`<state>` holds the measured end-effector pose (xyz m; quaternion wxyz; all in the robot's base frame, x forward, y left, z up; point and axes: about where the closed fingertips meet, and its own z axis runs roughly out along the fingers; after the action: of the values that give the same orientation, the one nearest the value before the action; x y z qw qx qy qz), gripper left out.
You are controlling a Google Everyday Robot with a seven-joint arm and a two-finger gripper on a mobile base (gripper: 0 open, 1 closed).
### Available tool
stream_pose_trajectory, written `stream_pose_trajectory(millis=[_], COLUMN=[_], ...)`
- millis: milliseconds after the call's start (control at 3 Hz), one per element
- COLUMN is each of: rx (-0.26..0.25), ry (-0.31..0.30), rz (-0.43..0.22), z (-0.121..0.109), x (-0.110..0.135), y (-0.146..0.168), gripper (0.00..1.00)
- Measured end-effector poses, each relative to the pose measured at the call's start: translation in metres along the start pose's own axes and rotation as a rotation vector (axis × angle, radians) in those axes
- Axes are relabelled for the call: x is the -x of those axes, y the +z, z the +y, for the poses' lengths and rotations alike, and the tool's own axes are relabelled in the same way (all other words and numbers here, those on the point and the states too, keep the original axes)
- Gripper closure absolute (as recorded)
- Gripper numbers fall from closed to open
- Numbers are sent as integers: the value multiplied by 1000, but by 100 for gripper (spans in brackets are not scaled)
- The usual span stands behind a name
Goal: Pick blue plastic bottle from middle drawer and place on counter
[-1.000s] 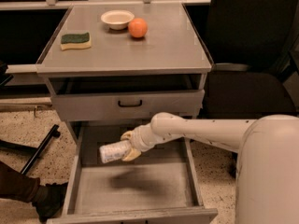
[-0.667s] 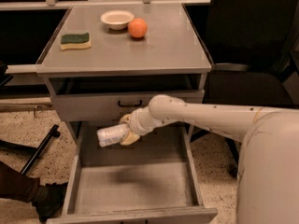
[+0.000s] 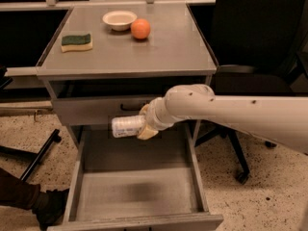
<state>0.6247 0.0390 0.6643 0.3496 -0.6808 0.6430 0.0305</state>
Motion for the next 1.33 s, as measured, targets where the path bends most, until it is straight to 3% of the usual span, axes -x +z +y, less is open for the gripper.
stream_pose_trajectory(millis=[333, 1000, 1333], rx=[-63, -83, -140], ry=[88, 73, 7], rz=[52, 65, 44], z=[-1, -14, -58], x=[-19, -11, 22], y=[-65, -76, -117], gripper=[100, 100, 100])
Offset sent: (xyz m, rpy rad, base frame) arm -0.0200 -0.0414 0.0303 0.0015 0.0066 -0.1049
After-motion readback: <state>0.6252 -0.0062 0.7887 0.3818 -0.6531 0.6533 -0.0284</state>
